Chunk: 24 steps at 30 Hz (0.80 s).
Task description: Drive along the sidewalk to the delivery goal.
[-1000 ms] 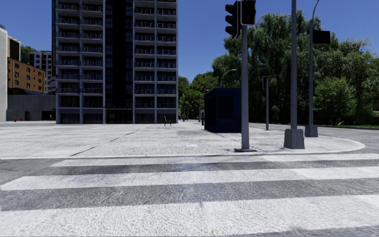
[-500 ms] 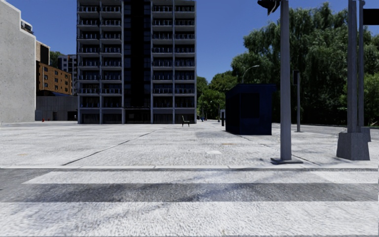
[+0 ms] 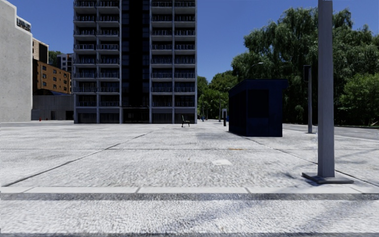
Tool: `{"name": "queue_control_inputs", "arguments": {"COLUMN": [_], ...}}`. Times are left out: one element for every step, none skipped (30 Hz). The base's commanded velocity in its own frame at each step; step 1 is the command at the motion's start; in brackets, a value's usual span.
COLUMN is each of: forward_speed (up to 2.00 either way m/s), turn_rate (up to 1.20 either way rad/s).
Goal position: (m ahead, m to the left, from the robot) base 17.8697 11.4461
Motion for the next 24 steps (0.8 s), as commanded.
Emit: {"name": "queue_control_inputs", "arguments": {"forward_speed": [2.0, 2.0, 2.0, 2.0, 2.0, 2.0, 2.0, 2.0, 2.0, 2.0, 2.0, 2.0, 2.0, 2.0, 2.0, 2.0, 2.0, 2.0, 2.0, 2.0, 2.0, 2.0, 2.0, 2.0], "turn_rate": [0.0, 0.0, 0.0, 0.0, 0.0, 0.0, 0.0, 0.0, 0.0, 0.0, 0.0, 0.0, 0.0, 0.0, 0.0, 0.0, 0.0, 0.0, 0.0, 0.0, 0.0, 0.0, 0.0, 0.0]}}
